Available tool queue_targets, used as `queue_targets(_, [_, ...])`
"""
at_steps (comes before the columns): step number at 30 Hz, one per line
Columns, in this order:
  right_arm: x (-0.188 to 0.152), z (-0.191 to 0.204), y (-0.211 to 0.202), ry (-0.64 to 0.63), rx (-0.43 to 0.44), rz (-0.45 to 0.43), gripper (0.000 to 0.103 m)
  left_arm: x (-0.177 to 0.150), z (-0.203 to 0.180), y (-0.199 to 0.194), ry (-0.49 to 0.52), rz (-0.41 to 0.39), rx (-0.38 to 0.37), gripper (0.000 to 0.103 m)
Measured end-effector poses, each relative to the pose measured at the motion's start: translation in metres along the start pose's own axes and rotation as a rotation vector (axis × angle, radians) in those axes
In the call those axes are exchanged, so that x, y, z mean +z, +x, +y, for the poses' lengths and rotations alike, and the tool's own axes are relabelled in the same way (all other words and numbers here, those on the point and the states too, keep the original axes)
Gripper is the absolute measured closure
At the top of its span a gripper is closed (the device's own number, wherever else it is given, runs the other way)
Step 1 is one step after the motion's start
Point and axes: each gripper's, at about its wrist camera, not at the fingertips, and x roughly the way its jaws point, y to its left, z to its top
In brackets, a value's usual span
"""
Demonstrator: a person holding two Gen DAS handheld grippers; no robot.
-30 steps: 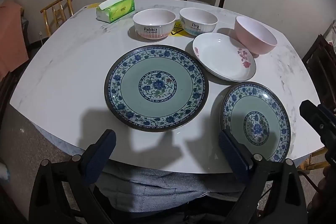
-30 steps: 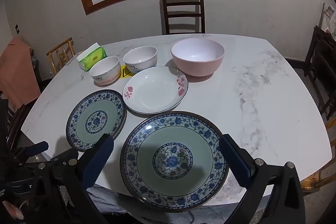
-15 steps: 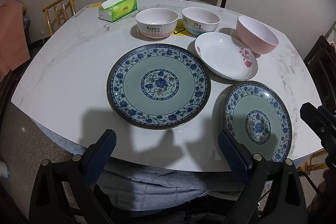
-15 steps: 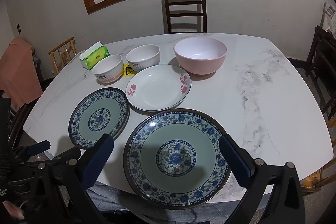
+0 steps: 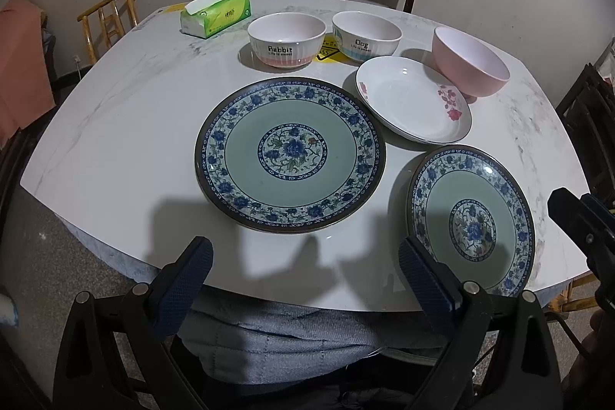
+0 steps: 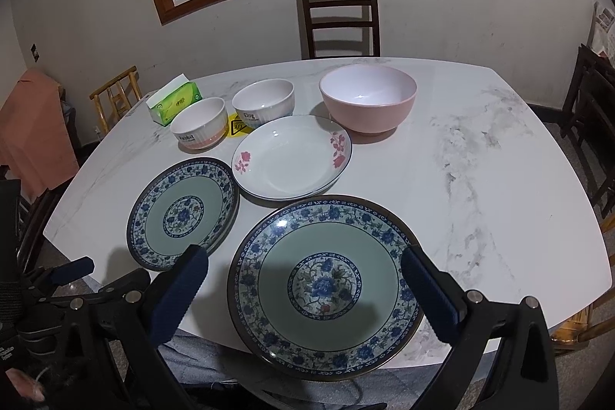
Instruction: Organize plates and bowls
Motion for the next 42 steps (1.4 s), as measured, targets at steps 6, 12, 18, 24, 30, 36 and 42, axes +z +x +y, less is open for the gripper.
queue_targets(6, [-0.0006,0.0006,-0.0004,-0.001,0.0,0.0,0.0,-0.0017,0.0,0.0015,-0.002,0.006,0.0,0.007])
queue_targets(12, [0.0012,0.0011,0.0004,-0.001,0.001,0.002,0.0,-0.0014,0.0,0.0026,-0.001,0.006,0.001,0.007])
queue_targets(18, [0.0018,0.0019,0.0002,-0.002,0.002,0.002,0.0,-0.0014,0.0001,0.0023,-0.001,0.004,0.0,0.007])
queue_targets(24, [0.0021,0.0037,-0.0002,-0.005,0.002,0.003,0.0,-0.0015,-0.0006,0.0031,-0.003,0.005,0.0,0.007])
queue_targets(30, [0.0023,0.0039,-0.0006,-0.007,0.002,0.0,0.0,-0.0015,-0.0002,0.0027,-0.003,0.005,0.0,0.008])
queue_targets(36, [0.0043,0.0043,0.0002,-0.011,0.002,0.003,0.0,-0.0015,-0.0003,0.0029,-0.003,0.006,0.0,0.008])
queue_targets(42, [0.0048,0.0056,0.0004,-0.02,0.005,0.006,0.0,-0.0017,-0.0002,0.0028,-0.004,0.006,0.0,0.008])
